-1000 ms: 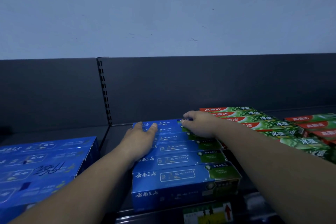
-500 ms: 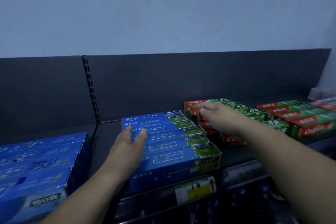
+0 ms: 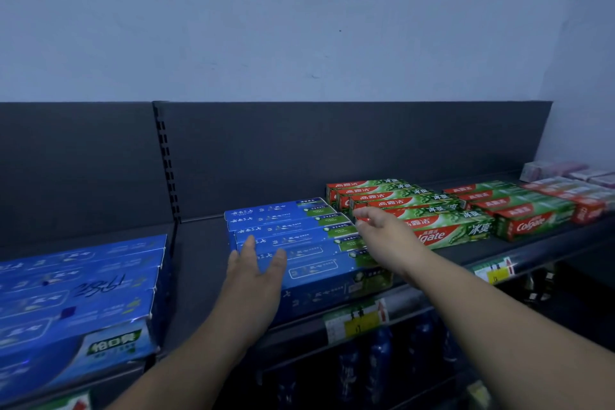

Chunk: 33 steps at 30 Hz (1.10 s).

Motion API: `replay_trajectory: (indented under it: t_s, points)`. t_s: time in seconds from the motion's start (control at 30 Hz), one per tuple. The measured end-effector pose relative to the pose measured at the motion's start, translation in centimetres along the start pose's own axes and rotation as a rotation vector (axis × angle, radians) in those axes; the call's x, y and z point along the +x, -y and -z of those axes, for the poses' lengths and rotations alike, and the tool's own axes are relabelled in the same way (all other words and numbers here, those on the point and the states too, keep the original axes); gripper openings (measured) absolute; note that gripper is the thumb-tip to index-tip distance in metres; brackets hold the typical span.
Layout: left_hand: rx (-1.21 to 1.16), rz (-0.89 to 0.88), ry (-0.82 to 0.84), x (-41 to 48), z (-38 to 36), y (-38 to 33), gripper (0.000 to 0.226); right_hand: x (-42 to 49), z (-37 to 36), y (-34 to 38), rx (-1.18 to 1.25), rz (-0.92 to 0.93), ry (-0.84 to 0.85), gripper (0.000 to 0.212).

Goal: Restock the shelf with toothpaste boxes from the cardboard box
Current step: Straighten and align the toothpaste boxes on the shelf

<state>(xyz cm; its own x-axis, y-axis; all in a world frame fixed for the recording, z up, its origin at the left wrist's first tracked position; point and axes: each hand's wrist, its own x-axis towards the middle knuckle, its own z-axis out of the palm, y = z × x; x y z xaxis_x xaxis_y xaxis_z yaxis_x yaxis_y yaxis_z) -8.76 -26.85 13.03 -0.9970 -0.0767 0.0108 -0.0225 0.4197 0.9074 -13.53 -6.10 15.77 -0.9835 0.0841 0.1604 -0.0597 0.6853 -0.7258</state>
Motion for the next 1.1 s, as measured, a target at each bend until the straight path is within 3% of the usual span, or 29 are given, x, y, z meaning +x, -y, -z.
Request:
replay_trajectory:
  t_s: [0.6, 0.77, 1.1]
  points:
    - [-0.051, 0.001, -0.058, 0.8, -0.6, -0.3, 0.067, 1.0, -0.5, -0.3, -0.018, 0.012, 0.181, 0.046]
    - [-0.074, 0.018, -0.148, 2.1, 0.1, -0.8, 0.068, 1.2, -0.4, 0.3, -0.141, 0.106, 0.089, 0.046]
    - [-0.006, 0.092, -0.075, 5.1, 0.1, -1.3, 0.069, 1.6, -1.1, 1.2, -0.312, 0.168, 0.218, 0.045]
